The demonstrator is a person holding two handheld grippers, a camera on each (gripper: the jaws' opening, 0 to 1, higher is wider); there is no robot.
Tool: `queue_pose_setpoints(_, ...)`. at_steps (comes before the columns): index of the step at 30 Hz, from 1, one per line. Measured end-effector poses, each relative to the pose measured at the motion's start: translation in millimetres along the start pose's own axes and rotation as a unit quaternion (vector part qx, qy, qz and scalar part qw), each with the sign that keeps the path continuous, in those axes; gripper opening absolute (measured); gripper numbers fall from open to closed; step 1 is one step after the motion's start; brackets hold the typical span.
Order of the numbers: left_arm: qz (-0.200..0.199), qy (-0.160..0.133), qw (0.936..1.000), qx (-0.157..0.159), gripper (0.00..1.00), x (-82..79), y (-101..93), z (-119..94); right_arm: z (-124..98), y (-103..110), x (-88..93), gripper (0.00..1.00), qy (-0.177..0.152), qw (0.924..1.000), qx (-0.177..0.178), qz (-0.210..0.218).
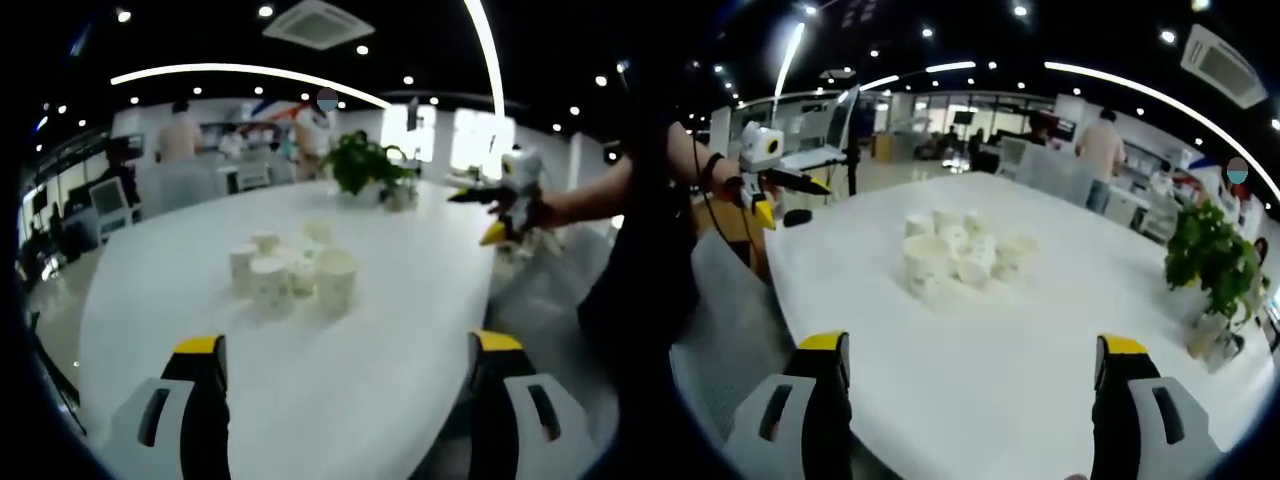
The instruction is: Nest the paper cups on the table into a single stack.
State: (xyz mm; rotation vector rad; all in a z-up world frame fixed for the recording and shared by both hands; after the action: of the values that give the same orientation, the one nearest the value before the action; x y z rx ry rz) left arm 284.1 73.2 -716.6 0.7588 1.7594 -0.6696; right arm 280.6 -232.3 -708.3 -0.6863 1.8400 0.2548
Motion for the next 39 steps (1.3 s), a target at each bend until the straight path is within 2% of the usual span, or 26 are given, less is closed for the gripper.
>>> queue_pose_setpoints(14, 0.0, -0.001, 1.0, -0.008, 0.99, -0.4, 0.8, -1, 5, -1, -10.0, 1.0, -0.01, 0.9999, -0.005, -0.006)
queue_pose_setpoints(17, -0.002, -0.008, 0.9999, -0.012, 0.99, -2.2, 0.6, -1, 6, 1, -14.9, 1.0, -0.012, 0.9998, -0.008, -0.013)
queue_pose_setpoints(22, -0.004, 0.0, 0.9999, -0.01, 0.99, 2.8, -3.8, -1, 13, -4, -26.2, 0.99, -0.016, 0.9997, -0.009, -0.014)
queue_pose_setpoints(24, -0.009, -0.002, 0.9999, -0.011, 0.99, 3.8, -5.0, 0, 16, -5, -30.7, 0.96, -0.019, 0.9996, -0.012, -0.015)
queue_pose_setpoints(28, -0.016, 0.004, 0.9998, -0.011, 0.99, 8.7, -11.2, 3, 30, -3, -37.7, 0.86, -0.015, 0.9989, -0.04, -0.017)
queue_pose_setpoints(35, -0.007, 0.007, 0.9999, -0.009, 0.99, 12.1, -18.2, 9, 61, 11, -49.1, 0.85, -0.016, 0.9951, -0.089, -0.042)
queue_pose_setpoints(39, -0.008, 0.009, 0.9999, -0.009, 0.99, 14.3, -22.1, 11, 79, 22, -48.7, 0.83, -0.013, 0.9917, -0.116, -0.055)
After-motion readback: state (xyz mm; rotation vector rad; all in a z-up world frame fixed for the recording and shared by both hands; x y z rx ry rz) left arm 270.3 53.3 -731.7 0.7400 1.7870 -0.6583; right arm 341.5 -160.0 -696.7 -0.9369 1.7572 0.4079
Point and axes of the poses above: the point that each gripper's makers call its tool centre point, and the gripper's own axes: z roughly forward along the fingers, y roughly to its left, x roughly out of its underside, the point moved 1 cm from there along -z, roughly backward along the fingers, and after that the axes turned 7 degrees about -y, right-handed, at the moved point
